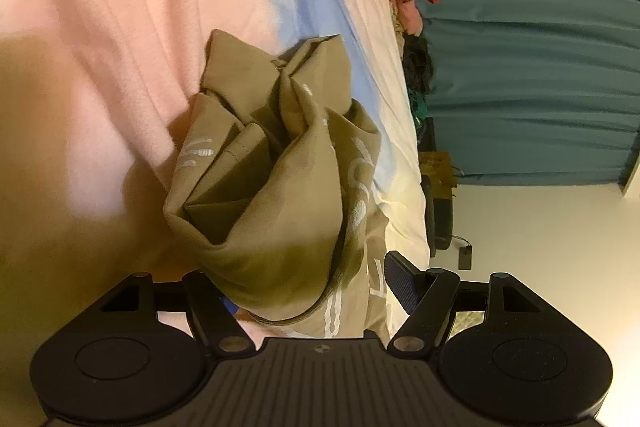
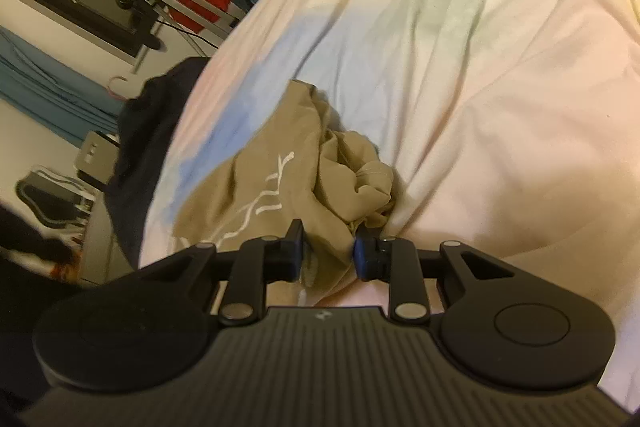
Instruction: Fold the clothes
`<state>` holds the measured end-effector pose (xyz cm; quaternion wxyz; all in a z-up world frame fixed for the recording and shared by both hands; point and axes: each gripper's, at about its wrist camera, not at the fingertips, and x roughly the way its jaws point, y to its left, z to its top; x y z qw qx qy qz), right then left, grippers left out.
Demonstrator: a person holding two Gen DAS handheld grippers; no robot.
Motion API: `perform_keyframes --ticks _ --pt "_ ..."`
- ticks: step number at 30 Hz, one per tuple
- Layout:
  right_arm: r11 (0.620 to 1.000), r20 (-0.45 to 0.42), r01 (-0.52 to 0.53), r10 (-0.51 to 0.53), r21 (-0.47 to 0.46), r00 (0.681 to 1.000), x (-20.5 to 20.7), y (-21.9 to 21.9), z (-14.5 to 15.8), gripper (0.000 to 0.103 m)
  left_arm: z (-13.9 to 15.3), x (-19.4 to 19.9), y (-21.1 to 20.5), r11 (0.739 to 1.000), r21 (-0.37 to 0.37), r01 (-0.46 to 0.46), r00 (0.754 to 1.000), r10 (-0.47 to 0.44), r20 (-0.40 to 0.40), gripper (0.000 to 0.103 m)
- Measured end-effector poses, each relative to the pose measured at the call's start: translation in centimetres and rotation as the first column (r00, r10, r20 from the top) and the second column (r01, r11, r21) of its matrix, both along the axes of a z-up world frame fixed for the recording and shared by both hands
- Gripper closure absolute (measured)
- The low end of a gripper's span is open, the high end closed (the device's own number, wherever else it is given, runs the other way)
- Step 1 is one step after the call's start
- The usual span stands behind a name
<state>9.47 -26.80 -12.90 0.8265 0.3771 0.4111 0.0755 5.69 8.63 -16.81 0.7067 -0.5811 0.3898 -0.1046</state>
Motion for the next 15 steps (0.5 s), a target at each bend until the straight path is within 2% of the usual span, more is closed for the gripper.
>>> perform_keyframes --ticks 6,12,15 --pt "0.998 -0.015 -0.01 0.009 -0.058 1.0 -0.2 0.6 -0.5 0.075 -0.3 -0.2 0.2 1.0 0.001 -0.011 1.0 0.011 -0.021 0.032" --pt "0.989 0.006 -0.037 0.039 -0.142 0.999 -0.6 1.4 -0.1 0.075 -0.1 -1.2 0.3 1.0 0.018 -0.006 0.999 0.007 -0.047 0.032" --pt "0.987 0.01 -0.041 0.043 -0.152 0.999 -0.7 1.4 0.0 0.075 0.2 -1.7 0.3 0.999 0.034 0.002 0.998 0.0 -0.063 0.032"
